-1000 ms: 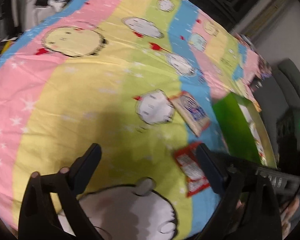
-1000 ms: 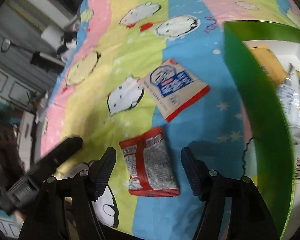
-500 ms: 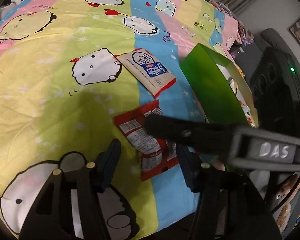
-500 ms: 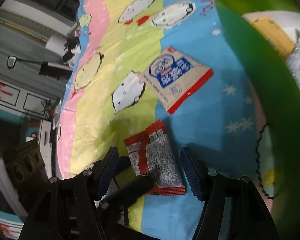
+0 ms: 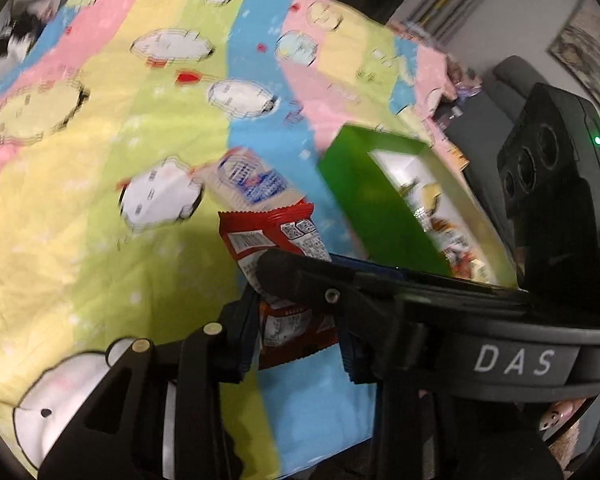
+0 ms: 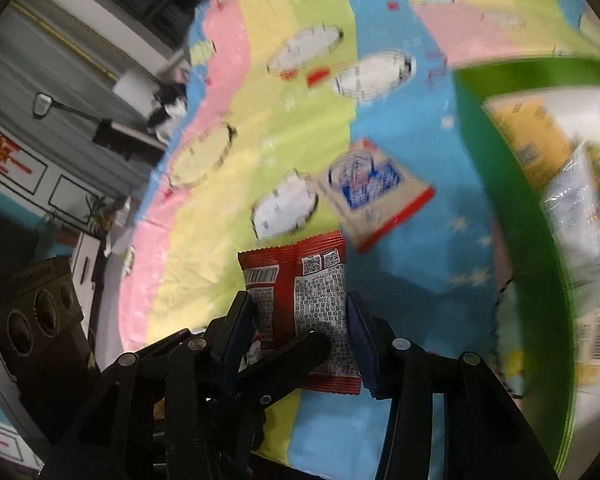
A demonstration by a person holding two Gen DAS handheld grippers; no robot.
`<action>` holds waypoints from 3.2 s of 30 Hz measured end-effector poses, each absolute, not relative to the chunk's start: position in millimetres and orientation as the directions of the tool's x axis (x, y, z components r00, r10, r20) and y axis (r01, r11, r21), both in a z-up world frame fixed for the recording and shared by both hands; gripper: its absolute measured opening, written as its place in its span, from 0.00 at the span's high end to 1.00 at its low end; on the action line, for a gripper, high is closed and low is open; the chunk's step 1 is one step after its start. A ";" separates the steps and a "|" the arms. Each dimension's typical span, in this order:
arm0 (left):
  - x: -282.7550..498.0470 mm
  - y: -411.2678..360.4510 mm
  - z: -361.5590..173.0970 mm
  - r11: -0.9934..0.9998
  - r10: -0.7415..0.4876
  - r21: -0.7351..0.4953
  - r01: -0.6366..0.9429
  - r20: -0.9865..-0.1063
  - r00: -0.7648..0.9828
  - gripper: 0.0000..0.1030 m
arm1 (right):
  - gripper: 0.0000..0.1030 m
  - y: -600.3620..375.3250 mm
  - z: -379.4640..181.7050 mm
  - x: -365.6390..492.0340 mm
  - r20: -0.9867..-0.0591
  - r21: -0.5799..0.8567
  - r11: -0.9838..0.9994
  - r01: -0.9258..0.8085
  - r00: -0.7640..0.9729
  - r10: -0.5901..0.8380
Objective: Organize snacks
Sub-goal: 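Carry the red pack with the right tool over the green box, then lower the red pack into the box and open the right tool, then move the right tool to the white-and-blue biscuit pack and grasp it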
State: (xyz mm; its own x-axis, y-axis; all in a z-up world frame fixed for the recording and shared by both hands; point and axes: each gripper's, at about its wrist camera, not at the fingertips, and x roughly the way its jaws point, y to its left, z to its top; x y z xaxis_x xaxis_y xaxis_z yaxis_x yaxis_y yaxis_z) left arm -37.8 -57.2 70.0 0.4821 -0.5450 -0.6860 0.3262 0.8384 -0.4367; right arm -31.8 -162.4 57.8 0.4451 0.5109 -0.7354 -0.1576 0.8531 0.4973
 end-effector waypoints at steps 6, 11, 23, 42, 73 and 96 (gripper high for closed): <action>-47.7 -92.7 104.1 0.822 -0.565 -0.375 0.429 -0.634 0.528 0.67 | 0.52 -193.9 94.5 -51.6 -0.674 0.477 0.866 -0.153 0.568 0.472; -47.9 -129.3 118.7 0.797 -0.590 -0.339 0.499 -0.611 0.528 0.68 | 0.52 -232.3 109.9 -62.1 -0.628 0.491 0.864 -0.110 0.642 0.439; -31.3 -200.4 106.1 0.728 -0.644 -0.342 0.594 -0.638 0.421 0.68 | 0.52 -301.9 98.9 -67.2 -0.636 0.511 0.859 0.032 0.687 0.352; -21.7 -237.6 76.8 0.726 -0.636 -0.397 0.562 -0.699 0.328 0.68 | 0.51 -342.8 66.0 -58.8 -0.711 0.520 0.836 0.174 0.631 0.311; 3.8 -54.9 90.3 0.901 -0.428 -0.380 0.212 -0.687 0.587 0.19 | 0.35 -231.4 102.6 -38.9 -0.619 0.545 0.834 -0.087 0.629 0.470; 58.0 -39.4 26.6 0.843 -0.528 -0.516 0.153 -0.738 0.421 0.49 | 0.35 -161.2 30.9 91.4 -0.841 0.328 0.945 -0.008 0.453 0.296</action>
State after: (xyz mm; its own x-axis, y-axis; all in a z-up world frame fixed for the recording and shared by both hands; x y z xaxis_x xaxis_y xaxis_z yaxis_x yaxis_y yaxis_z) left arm 58.0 -39.4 26.6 0.4213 -0.5277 -0.7376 0.1532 0.8430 -0.5156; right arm 91.4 -161.2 30.9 0.4533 0.2959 -0.8408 -0.0082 0.9447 0.3280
